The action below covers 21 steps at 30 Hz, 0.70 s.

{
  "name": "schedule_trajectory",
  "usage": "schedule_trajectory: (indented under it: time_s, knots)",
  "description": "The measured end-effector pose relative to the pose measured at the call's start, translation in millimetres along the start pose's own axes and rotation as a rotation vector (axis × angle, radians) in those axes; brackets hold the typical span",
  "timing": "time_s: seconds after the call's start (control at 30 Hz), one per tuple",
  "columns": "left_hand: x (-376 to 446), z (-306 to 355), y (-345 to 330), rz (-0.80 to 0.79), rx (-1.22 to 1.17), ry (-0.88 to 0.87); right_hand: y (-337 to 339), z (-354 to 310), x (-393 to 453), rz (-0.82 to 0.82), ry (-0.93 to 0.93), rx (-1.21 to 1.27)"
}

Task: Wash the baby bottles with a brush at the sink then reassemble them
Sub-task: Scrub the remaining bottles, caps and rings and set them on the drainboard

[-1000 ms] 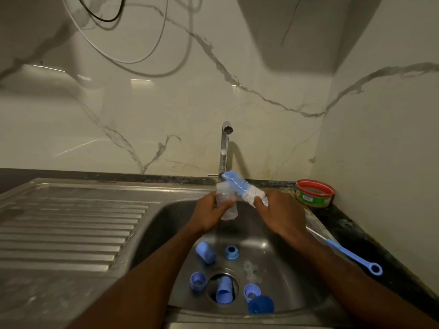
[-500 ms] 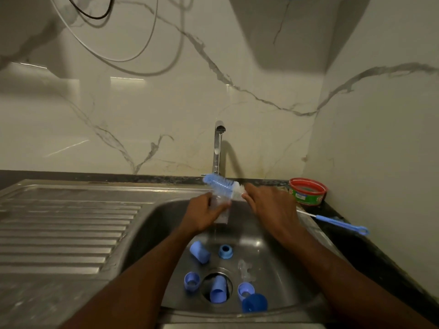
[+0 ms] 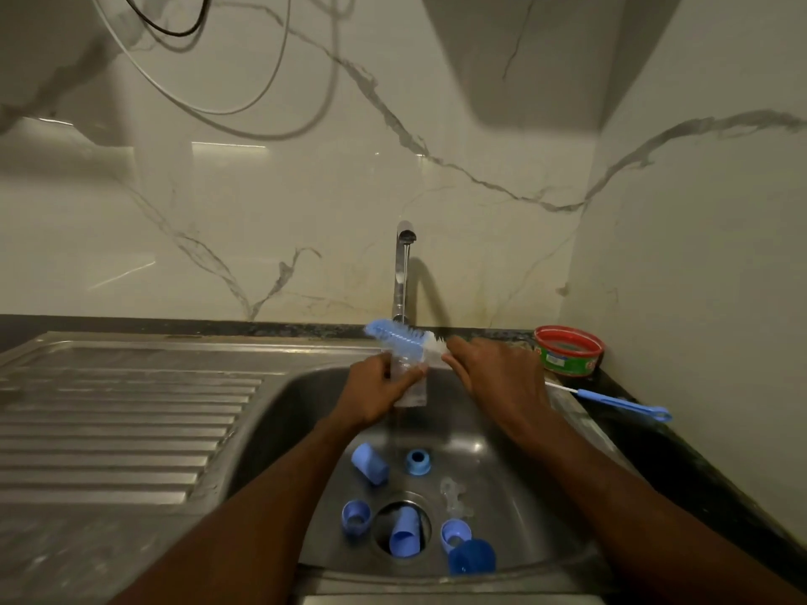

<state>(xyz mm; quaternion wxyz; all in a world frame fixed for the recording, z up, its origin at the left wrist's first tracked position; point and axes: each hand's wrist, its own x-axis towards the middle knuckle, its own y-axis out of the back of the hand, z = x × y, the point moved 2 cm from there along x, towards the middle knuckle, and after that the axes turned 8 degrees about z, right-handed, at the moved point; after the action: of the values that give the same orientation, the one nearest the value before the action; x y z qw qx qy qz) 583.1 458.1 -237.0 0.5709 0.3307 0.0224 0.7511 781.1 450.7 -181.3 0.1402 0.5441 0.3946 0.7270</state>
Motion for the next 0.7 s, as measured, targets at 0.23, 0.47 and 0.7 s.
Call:
schedule_trajectory:
  time_s: [0.23,0.47,0.7]
  knots:
    - [-2,-11,9,-0.03,0.107,0.053,1,4,-4,-0.07,0.024,0.056]
    - [-1,-1,-6,0.008,0.031,-0.064,8,-2,-1,-0.001,-0.002,0.021]
    - [-3,-20,7,-0.045,0.002,0.1,5,3,-5,-0.07,-0.002,0.077]
